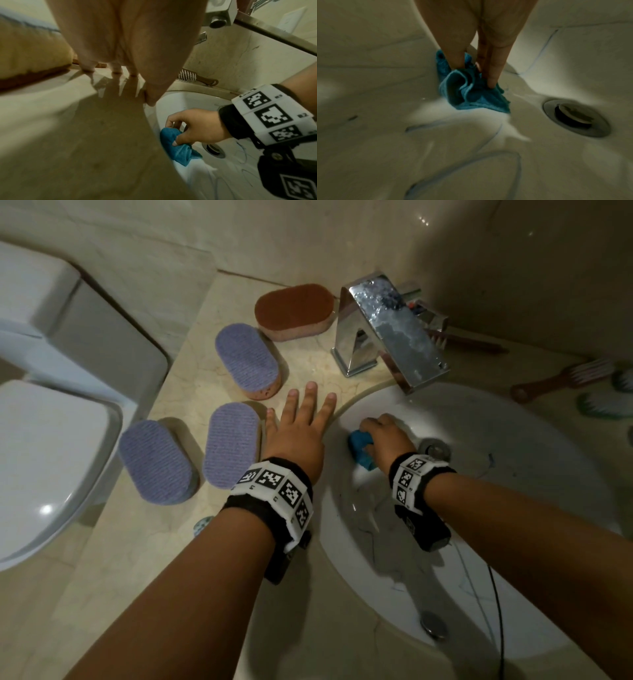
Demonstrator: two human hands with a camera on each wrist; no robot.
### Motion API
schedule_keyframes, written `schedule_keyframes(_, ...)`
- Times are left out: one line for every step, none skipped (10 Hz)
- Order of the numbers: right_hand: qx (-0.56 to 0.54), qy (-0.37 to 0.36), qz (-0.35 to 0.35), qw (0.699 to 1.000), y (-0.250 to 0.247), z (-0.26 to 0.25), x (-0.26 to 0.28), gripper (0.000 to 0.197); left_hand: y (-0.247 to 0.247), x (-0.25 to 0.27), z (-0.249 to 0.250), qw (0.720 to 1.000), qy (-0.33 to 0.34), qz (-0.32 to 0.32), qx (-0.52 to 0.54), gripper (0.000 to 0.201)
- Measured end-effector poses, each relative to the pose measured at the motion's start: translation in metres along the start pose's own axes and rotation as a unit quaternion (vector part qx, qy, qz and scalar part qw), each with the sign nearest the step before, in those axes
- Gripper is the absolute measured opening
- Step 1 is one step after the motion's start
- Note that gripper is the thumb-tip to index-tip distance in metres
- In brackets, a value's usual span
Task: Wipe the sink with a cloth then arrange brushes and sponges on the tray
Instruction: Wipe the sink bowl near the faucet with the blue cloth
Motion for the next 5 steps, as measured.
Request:
schedule_keyframes(0.001,-0.008,-0.020,1.000,0.002,-0.001,0.003,0.045,0.001,-0.001,0.001,1.000,-0.003,0.007,0.000,0.081)
schedule_keyframes(0.009,-0.004,-0.073,0.997,0.020,0.006,0.023,0.051,0.000,0.000,0.000,1.000,-0.004,0.003,0.001,0.081)
schedule_keyframes(0.063,-0.020,-0.095,0.993,0.029,0.015,0.029,0.046,-0.003,0.001,0.000,1.000,-0.002,-0.014,-0.011,0.082)
schedule_keyframes(0.018,0.002,-0.051,0.999,0.021,0.009,0.012,0.018,-0.002,0.000,-0.001,1.000,-0.003,-0.004,-0.005,0.082)
schedule_keyframes(-0.035,0.066,0.016,0.997,0.011,0.010,-0.004,0.019,-0.001,0.000,-0.002,1.000,-0.001,-0.013,-0.003,0.082)
Point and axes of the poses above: each hand's wrist, its own x-axis away from the middle knuckle, its own y-axis out of the palm, z = x × y, the point moved 1 cm from there along -x, towards the middle knuckle, and after that the axes turned 14 degrees about -x, right-handed, at the moved point
